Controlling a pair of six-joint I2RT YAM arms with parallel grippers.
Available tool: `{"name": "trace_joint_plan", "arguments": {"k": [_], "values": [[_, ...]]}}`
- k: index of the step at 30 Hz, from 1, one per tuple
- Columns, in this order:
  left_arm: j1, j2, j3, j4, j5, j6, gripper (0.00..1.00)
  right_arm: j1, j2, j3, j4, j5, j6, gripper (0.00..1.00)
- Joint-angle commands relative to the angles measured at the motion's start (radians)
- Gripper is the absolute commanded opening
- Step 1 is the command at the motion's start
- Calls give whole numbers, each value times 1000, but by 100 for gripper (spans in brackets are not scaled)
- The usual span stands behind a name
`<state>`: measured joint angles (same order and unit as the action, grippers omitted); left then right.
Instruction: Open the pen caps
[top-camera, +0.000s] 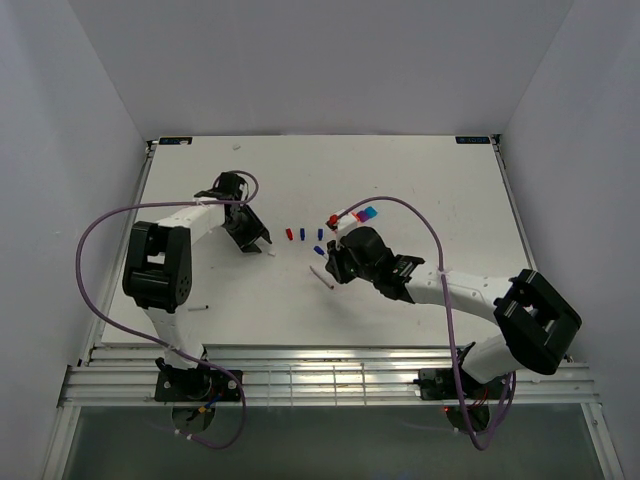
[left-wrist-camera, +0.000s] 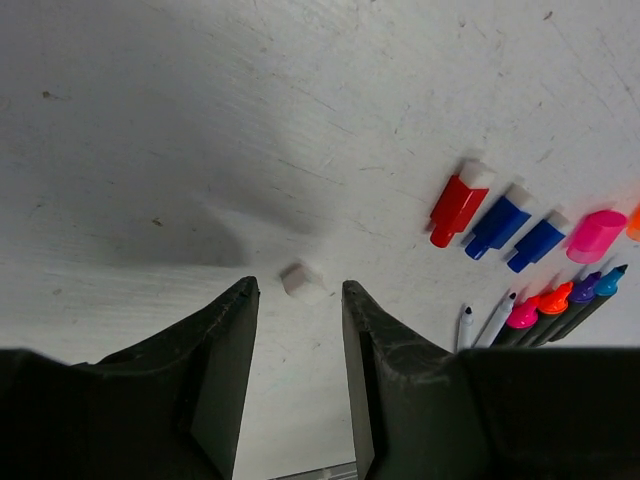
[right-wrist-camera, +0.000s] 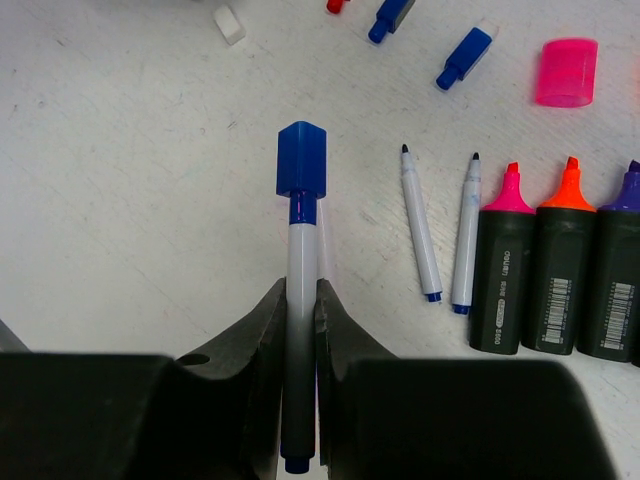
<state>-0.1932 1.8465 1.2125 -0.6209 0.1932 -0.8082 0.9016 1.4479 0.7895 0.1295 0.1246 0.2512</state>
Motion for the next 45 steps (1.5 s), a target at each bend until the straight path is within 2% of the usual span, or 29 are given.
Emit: {"name": "trace_joint_plan", "arguments": {"k": [1,20,30,35,45], "values": [[-6,8,53,-37,-12,-40,49,-12,-24,-15,38,-11,-23,8],[-77,85,127,-211,-210,-263,45,-24,-84,-91,108,-40,-36,8],[-117,172,220,-269,-228,-310,44,-38,-142,-154,139,-54,-53,8],[-118,131,184,-289,-267,-319,44,-49,-162,-171,140,-74,-56,8],[-117,14,176,-368,-431,-295,45,-49,-158,-180,160,-95,-50,8]]}}
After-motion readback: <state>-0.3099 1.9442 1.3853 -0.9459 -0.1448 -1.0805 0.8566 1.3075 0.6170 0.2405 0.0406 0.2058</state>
